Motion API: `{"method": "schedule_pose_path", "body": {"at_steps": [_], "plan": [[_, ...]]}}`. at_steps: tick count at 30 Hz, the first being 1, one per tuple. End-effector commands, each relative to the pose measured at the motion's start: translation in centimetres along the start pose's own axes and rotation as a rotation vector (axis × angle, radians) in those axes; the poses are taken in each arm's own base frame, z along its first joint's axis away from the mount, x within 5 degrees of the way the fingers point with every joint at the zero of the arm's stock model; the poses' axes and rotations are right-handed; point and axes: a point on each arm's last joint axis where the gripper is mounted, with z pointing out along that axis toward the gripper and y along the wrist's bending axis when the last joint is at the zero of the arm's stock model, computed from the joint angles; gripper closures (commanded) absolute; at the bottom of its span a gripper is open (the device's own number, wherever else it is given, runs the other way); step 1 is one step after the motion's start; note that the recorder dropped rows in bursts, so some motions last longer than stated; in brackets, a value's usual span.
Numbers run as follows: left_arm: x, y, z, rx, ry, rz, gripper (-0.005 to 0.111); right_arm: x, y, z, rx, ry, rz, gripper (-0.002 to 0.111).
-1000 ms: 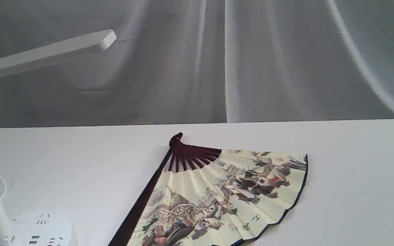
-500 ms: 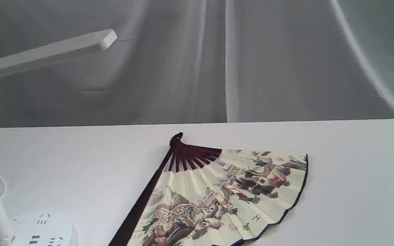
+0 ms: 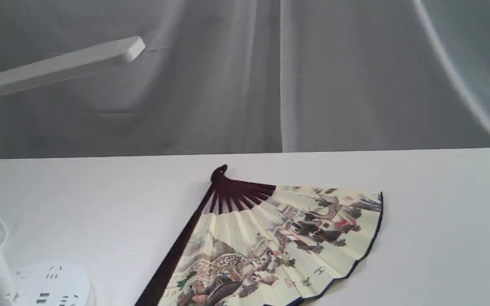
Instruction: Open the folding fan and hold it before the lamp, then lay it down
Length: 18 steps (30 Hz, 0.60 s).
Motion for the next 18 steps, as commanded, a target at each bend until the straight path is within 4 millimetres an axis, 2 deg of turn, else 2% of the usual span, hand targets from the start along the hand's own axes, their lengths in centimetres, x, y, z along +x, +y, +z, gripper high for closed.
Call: {"method": "schedule_pose_path", "body": {"at_steps": [1,3,4,6,10,18], "plan": [[1.9,0.4,0.6,-0.008,-0.057,-0.006,0.107,2.4,-0.1,1.0,0.005,0.001,0.022,0.108],[3.1,0.6,0.8,-0.015,-0.071,0.013,0.107,3.7,-0.2,1.3,0.009,0.024,0.022,0.108],[2.8,0.6,0.8,-0.015,-0.101,0.025,0.107,4.4,-0.2,1.5,0.01,0.042,0.023,0.108],[3.3,0.6,0.8,-0.016,-0.044,0.054,0.107,5.7,-0.3,1.7,0.012,0.066,0.034,0.108],[3.4,0.6,0.8,-0.017,-0.038,0.118,0.107,5.9,-0.3,1.7,0.012,0.089,0.018,0.108],[4.0,0.6,0.8,-0.015,0.029,0.139,0.107,5.7,-0.3,1.7,0.013,0.068,0.025,0.108]]}}
